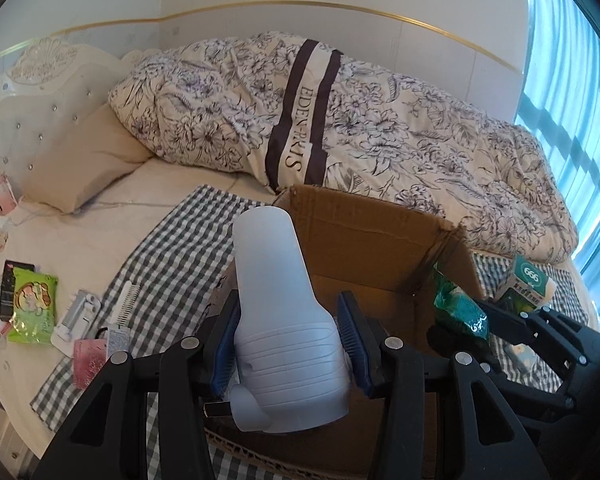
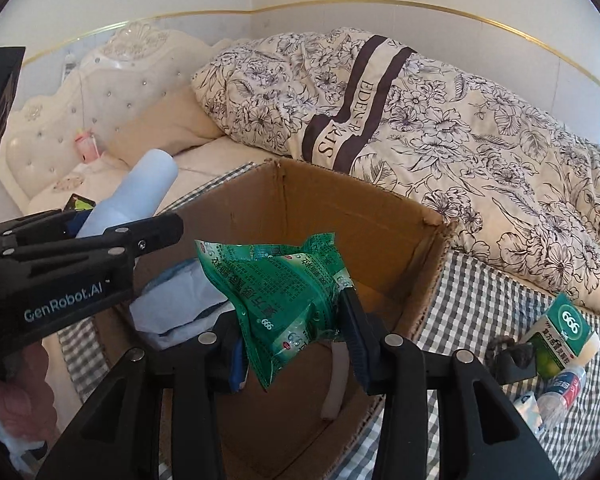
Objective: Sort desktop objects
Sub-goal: 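Open both grippers to drop the hair dryer and snack bag into the box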
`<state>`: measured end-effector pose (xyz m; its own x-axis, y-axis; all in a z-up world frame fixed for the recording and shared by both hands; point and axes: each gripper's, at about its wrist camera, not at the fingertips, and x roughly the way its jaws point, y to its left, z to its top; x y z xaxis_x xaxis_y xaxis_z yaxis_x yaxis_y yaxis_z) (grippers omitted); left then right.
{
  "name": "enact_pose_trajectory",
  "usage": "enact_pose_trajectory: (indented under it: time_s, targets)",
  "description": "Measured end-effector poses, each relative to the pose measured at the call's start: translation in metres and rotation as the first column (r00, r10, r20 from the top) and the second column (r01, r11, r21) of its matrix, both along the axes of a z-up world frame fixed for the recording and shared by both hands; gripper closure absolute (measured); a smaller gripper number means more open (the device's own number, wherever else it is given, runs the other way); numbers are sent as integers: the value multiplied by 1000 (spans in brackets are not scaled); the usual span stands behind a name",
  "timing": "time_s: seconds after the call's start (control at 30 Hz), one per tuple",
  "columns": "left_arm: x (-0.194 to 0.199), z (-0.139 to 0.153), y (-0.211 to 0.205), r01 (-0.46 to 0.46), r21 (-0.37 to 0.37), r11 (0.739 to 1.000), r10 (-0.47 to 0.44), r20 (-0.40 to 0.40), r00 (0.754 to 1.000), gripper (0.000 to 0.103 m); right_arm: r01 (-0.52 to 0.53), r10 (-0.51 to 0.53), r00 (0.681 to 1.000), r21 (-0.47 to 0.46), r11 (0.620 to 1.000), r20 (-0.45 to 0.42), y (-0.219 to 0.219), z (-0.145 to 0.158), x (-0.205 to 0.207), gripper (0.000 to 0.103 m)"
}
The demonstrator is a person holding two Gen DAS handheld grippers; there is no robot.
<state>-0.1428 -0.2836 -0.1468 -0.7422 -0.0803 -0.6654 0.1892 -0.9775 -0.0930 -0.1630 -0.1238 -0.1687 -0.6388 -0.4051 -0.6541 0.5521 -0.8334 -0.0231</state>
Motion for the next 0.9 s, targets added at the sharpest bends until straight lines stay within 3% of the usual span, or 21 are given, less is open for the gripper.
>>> enact_pose_trajectory:
  time_s: [0.17,0.5,0.9]
  targets:
    - [-6,-8,-4,-2,5,1000,2,9,1000,55,-20,21,1000,33,999,-21,-6,-7,1,53]
    - [-14,-16,1,-9,15,1000,9,37,999,52,25,-22,998,39,999,-64,11,-1,6,53]
    - [-4,23,33,0,-6,1000,0,-10,1000,45,94,-95,993,-26,995,-74,62,29,15,53]
